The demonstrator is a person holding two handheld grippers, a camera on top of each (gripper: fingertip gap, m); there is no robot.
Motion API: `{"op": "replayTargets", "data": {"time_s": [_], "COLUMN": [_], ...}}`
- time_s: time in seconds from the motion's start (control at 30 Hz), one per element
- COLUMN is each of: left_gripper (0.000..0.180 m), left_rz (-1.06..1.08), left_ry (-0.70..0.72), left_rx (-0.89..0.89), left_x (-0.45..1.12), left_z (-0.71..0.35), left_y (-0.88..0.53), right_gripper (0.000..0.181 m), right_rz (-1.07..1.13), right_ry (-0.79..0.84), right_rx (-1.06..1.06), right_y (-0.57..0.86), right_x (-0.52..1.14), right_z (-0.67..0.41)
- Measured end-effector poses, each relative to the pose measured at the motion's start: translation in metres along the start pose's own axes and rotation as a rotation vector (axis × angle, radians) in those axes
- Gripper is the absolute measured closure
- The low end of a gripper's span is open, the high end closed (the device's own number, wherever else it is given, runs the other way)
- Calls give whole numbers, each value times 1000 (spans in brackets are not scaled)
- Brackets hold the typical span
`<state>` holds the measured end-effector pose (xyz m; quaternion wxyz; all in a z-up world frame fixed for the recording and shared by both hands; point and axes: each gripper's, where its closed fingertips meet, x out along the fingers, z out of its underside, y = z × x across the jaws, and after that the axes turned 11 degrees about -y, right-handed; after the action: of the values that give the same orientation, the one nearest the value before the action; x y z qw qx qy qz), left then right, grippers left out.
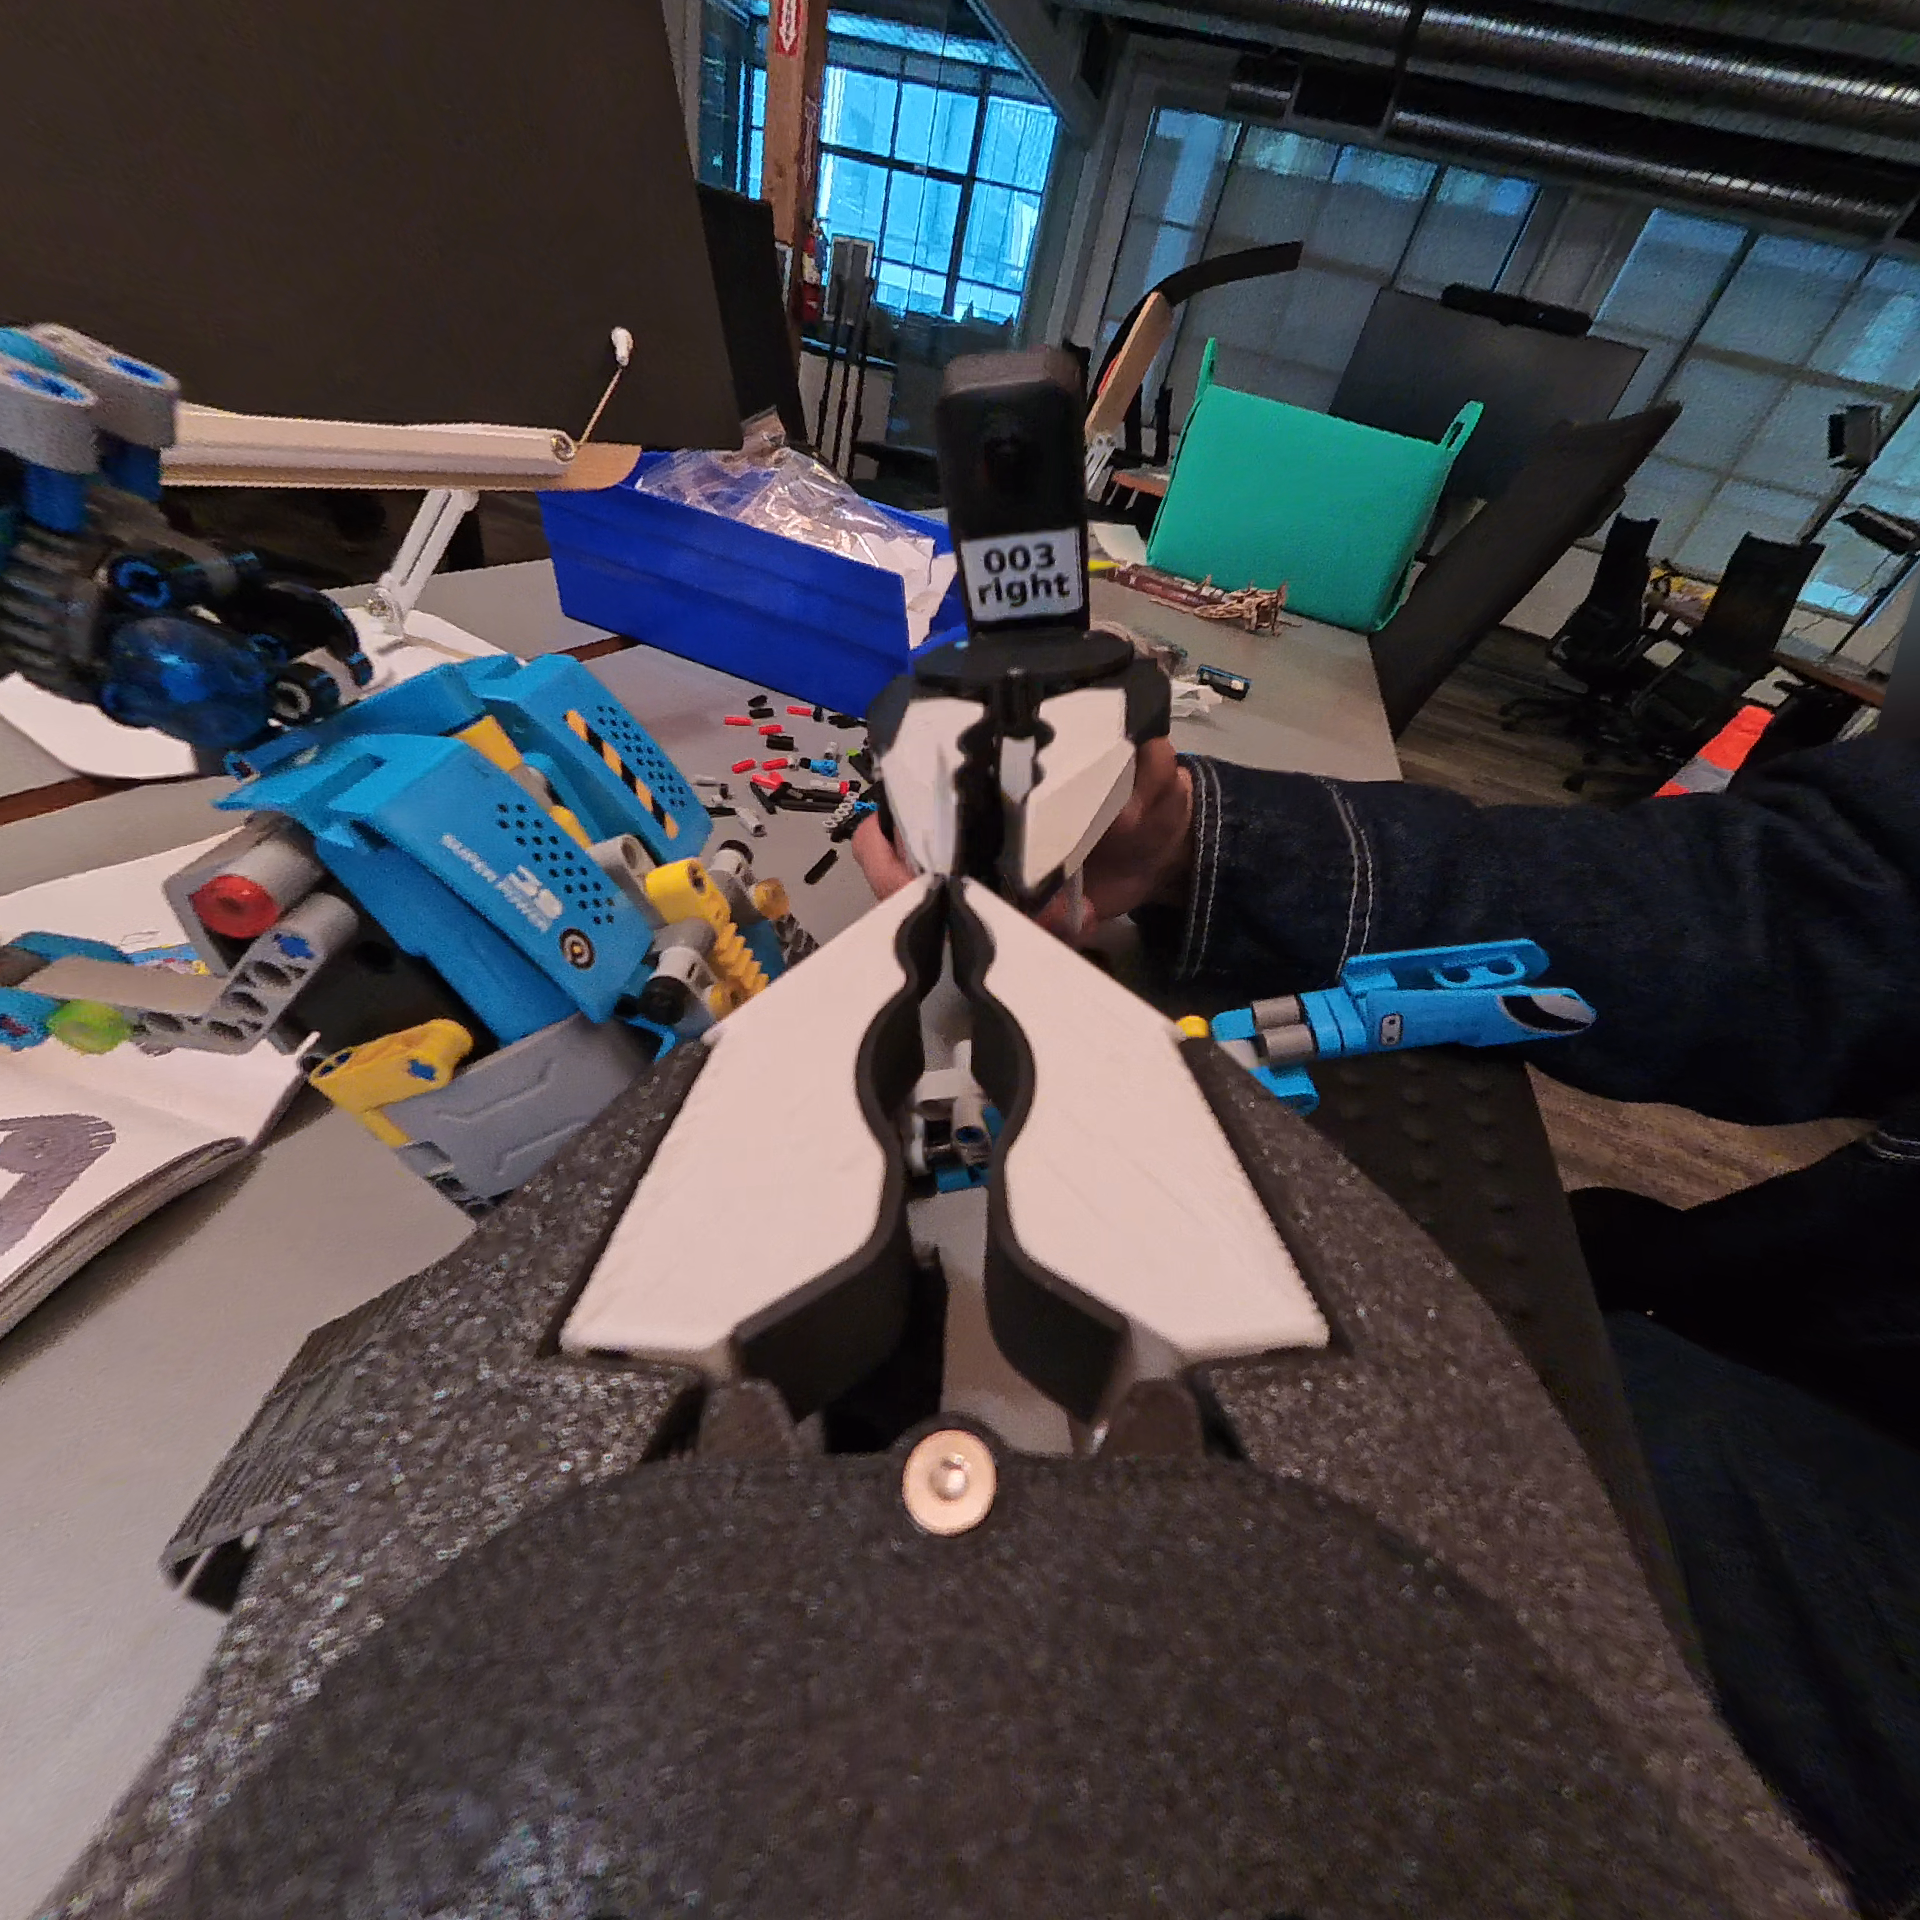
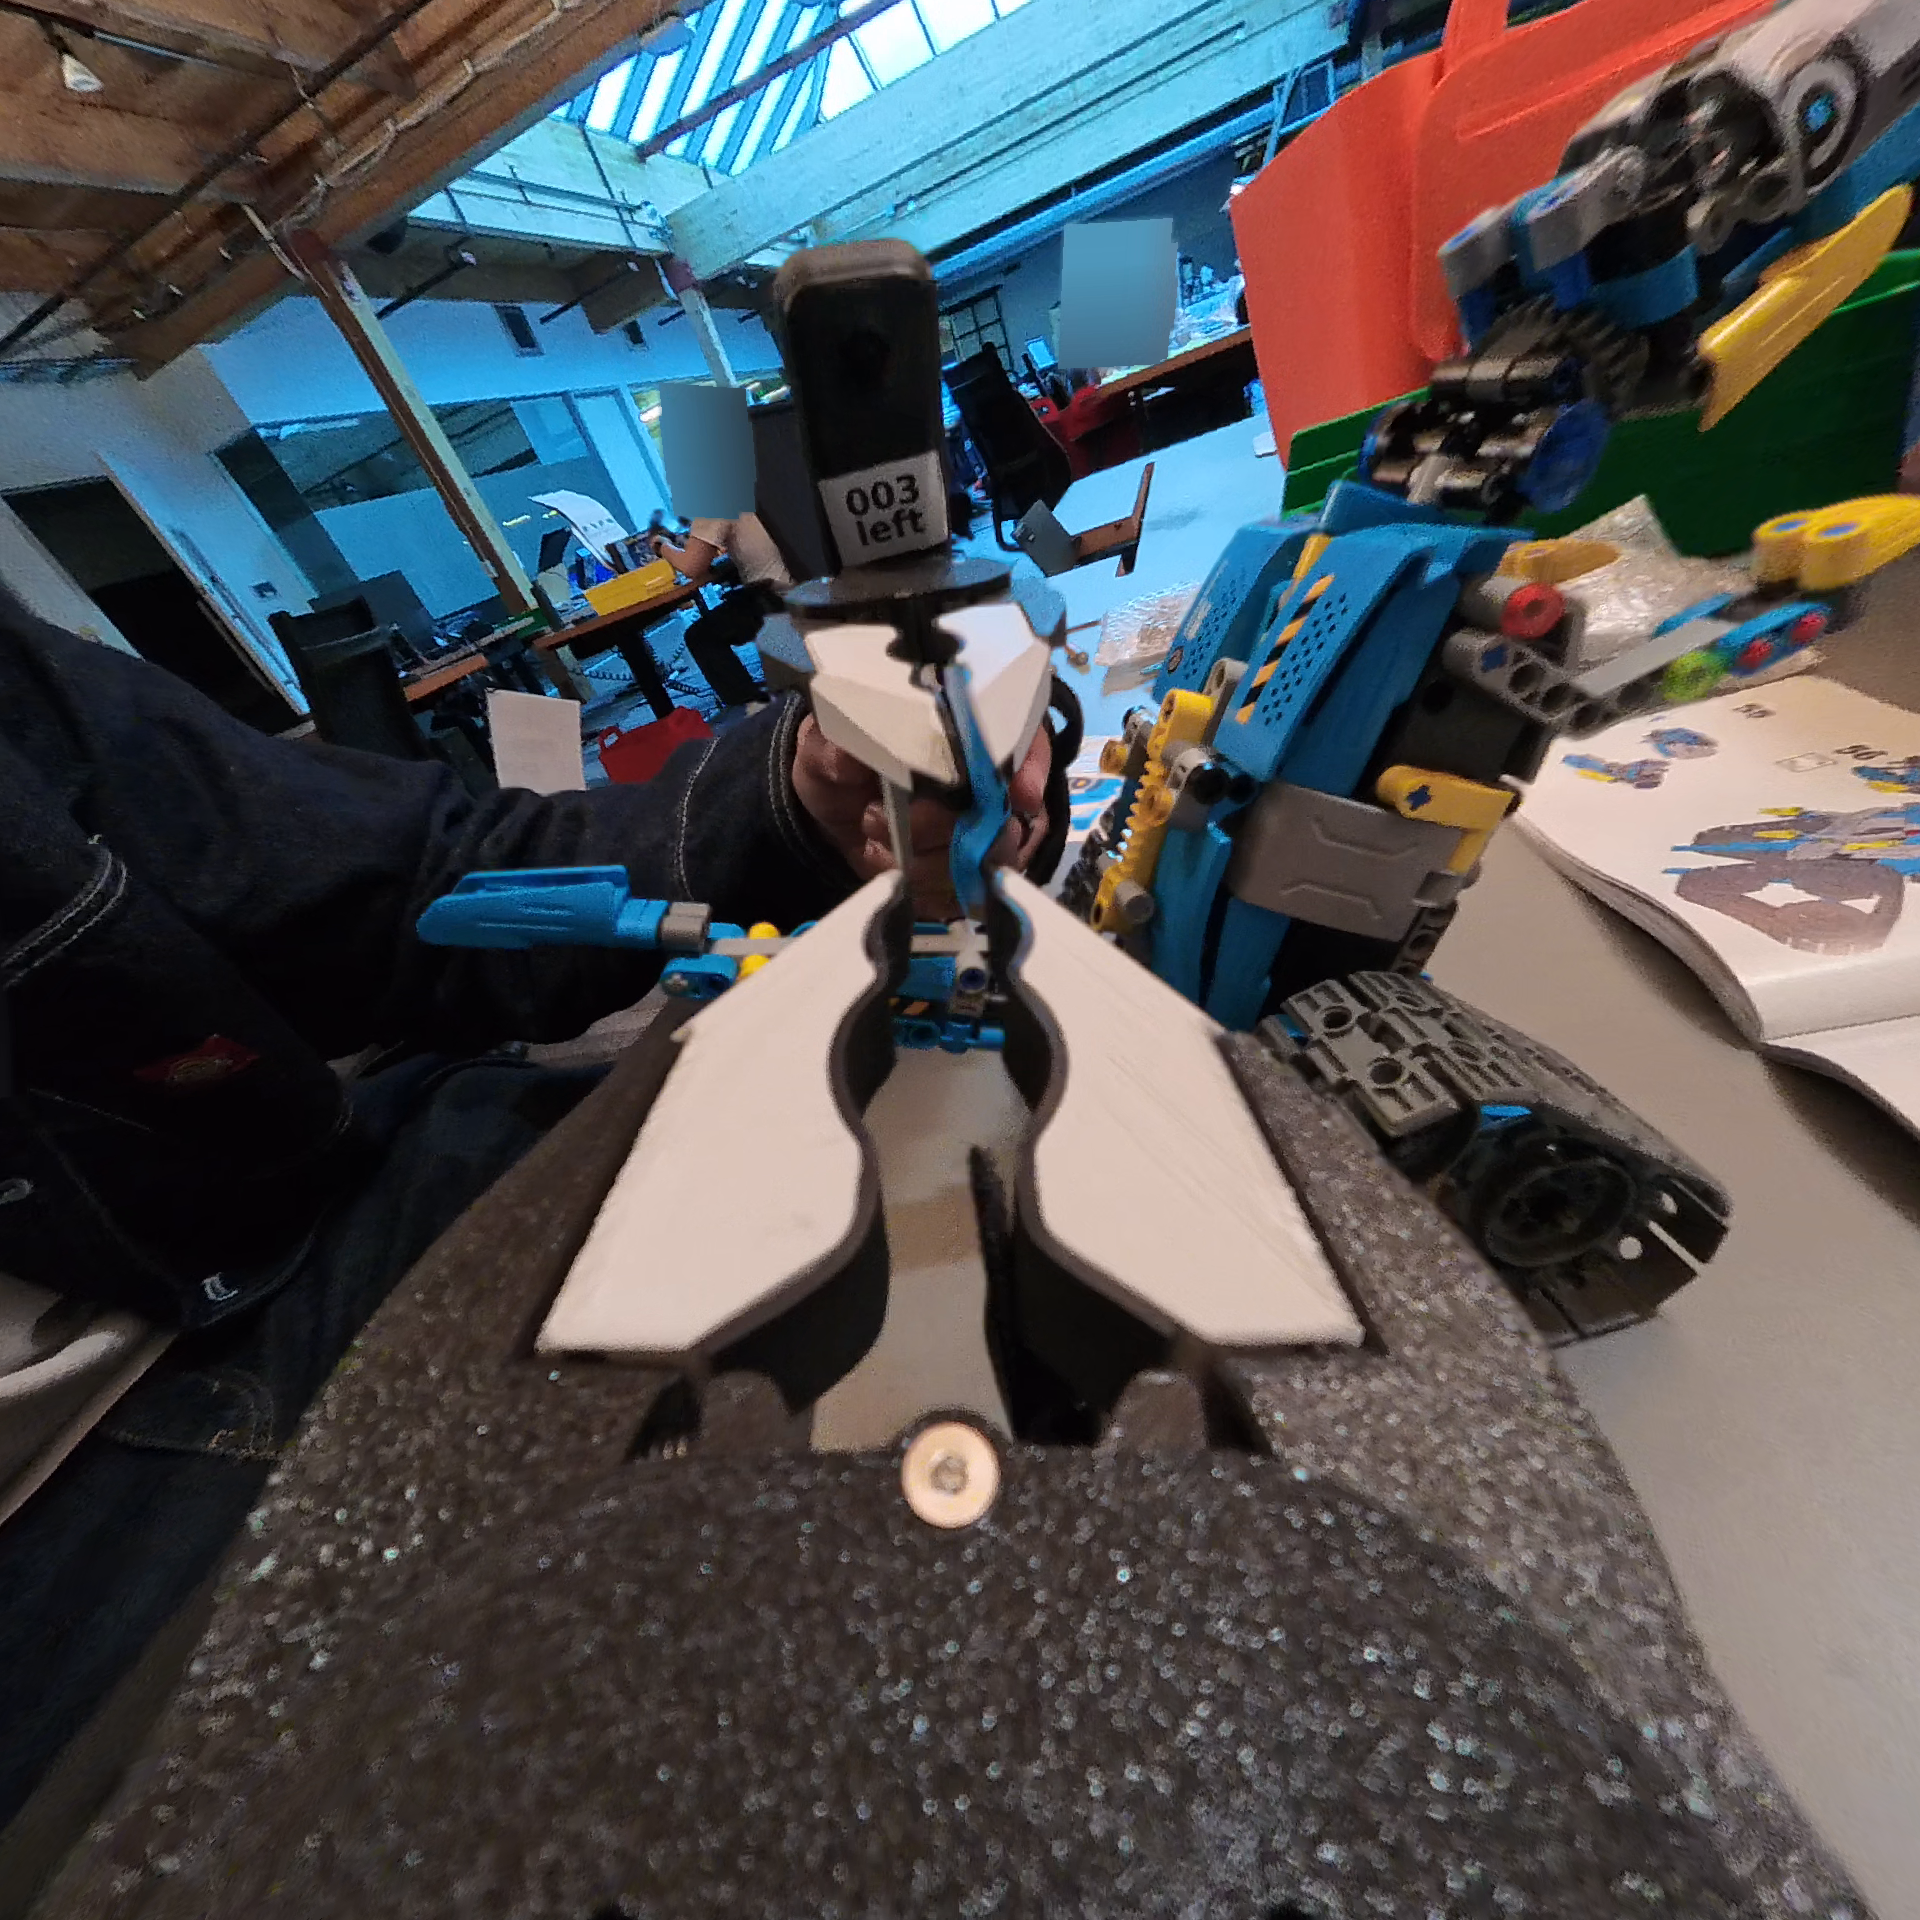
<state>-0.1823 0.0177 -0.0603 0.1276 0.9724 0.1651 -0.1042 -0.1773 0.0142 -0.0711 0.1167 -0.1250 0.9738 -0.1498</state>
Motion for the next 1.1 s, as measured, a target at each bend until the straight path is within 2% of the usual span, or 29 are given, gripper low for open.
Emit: {"op": "replayTargets", "data": {"time_s": [0.13, 0.3, 0.37, 0.47, 0.67, 0.8, 0.87, 1.1], "left_gripper": [180, 180, 180, 180, 180, 180, 180, 180], "left_rz": [-10, 16, 29, 30, 29, 24, 25, 19], "left_ry": [-24, 28, -9, -53, -66, -77, -77, -79], "left_rx": [8, -7, 16, 42, 37, 39, 37, 28], "left_x": [3, -5, 0, 7, 8, 9, 9, 10], "left_z": [4, -5, 0, 8, 10, 13, 13, 13], "left_y": [-1, 1, 6, 9, 8, 7, 7, 6], "right_gripper": [162, 155, 157, 159, 181, 181, 175, 181], "right_rz": [22, 90, 55, 35, 13, 36, 38, 42], "right_ry": [16, 2, 53, 0, 17, -2, -10, -19], "right_rx": [10, 66, 26, -14, -26, -33, -27, -32], "right_y": [1, 18, 9, 0, -3, 0, 1, 2], "right_x": [-5, -16, -13, -2, -4, -2, -2, 0], "right_z": [-7, -3, -13, -10, -11, -8, -7, -5]}}
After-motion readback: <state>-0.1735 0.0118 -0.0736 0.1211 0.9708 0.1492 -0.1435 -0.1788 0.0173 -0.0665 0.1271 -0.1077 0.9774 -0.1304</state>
